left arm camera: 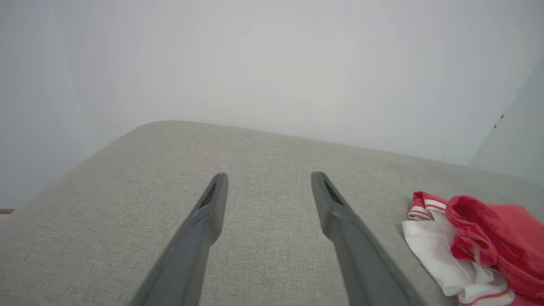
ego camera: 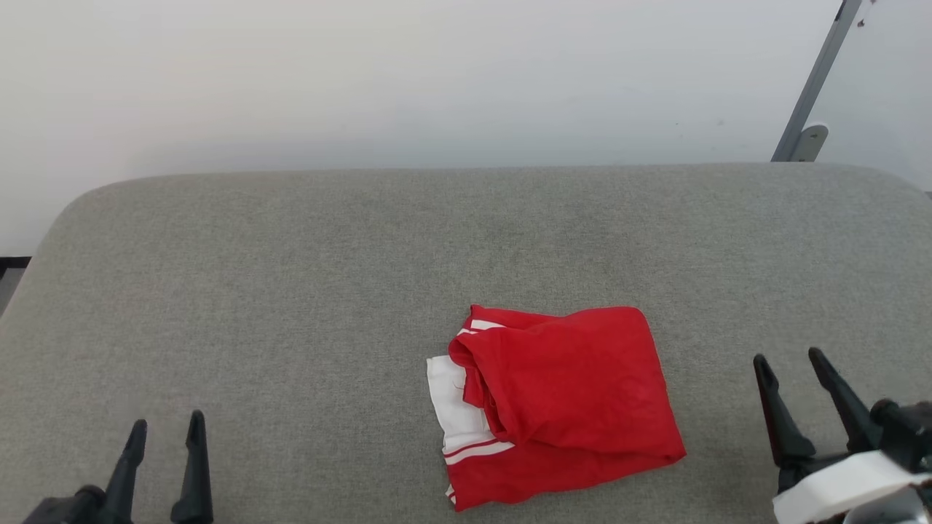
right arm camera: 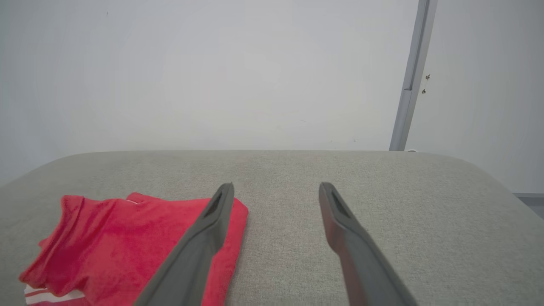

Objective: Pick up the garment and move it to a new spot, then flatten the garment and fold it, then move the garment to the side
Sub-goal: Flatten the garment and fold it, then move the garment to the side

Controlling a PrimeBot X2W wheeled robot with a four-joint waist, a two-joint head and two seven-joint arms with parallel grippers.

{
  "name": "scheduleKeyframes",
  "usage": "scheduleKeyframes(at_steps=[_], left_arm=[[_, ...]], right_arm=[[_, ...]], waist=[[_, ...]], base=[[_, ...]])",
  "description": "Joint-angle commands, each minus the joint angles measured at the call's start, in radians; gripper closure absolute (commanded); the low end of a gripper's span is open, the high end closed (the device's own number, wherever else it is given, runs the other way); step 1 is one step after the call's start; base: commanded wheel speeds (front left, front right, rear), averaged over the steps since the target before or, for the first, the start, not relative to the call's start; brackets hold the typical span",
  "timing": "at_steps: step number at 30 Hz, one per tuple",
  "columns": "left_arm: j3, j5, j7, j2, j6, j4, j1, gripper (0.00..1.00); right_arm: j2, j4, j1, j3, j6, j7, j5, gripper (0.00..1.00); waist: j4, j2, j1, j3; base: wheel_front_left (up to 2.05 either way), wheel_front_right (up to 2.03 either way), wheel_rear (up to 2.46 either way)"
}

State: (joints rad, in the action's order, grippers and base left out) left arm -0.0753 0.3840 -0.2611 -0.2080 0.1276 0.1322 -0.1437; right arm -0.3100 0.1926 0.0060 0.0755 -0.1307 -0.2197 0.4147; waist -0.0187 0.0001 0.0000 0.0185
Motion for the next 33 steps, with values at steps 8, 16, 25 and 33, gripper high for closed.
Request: scheduleKeyframes(at_steps=[8,16,25,33], left_arm=[[0.004,-0.032,-0.005,0.009,0.003,0.003,-0.025,0.00],[0.009,-0.066,-0.005,0.019,0.003,0.003,-0.022,0.00],[0.012,-0.086,-0.005,0.024,0.003,0.002,-0.015,0.00],[0.019,-0.103,-0.005,0.030,0.003,-0.005,-0.011,0.00]], right_arm=[[0.021,0.024,0.030,0.005,0.000,-0.041,-0.016,0.00],[0.045,0.023,0.045,-0.007,0.000,-0.046,-0.015,0.00],[0.050,0.004,0.053,-0.014,0.000,-0.046,-0.028,0.00],[0.055,-0.010,0.061,-0.012,0.000,-0.046,-0.032,0.00]], waist=[[0.001,-0.0001,0.0000,0.013],[0.004,-0.0001,0.0000,0.020],[0.002,-0.0001,0.0000,0.020],[-0.005,-0.0001,0.0000,0.019]], base=[[0.00,0.00,0.00],[0.00,0.00,0.00],[0.00,0.00,0.00],[0.00,0.00,0.00]])
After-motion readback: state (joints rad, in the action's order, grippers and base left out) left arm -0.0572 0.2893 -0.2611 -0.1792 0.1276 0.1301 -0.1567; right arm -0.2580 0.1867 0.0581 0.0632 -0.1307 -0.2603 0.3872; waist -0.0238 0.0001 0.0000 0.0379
